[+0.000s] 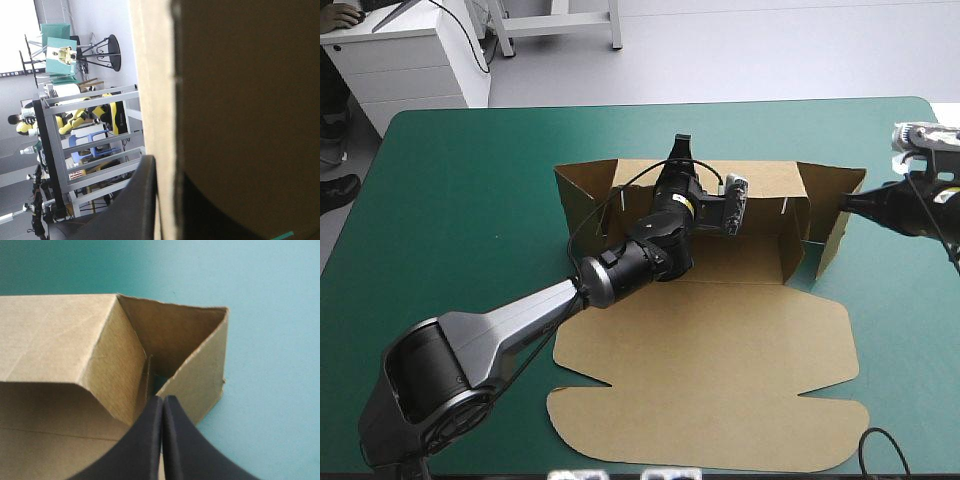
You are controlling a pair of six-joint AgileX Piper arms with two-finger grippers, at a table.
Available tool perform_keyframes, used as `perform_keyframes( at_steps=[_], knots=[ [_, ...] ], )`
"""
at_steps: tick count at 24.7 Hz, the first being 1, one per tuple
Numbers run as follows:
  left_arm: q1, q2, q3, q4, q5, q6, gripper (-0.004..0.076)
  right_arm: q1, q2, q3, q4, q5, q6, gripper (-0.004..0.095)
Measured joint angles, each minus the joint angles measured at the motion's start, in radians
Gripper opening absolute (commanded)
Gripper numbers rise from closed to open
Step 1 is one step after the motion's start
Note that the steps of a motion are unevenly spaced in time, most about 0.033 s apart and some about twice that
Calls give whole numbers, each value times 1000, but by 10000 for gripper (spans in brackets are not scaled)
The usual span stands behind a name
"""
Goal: Fold the box
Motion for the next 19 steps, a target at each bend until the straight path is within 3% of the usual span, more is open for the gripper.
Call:
perform_keyframes(
  at_steps=[6,19],
  knots=[
    [0,0,0,0,0,0,-8,0,128,-95,110,-16,-70,-14],
    [0,0,0,0,2,-1,-8,0,322,-223,128,-4,-97,-14]
  ],
)
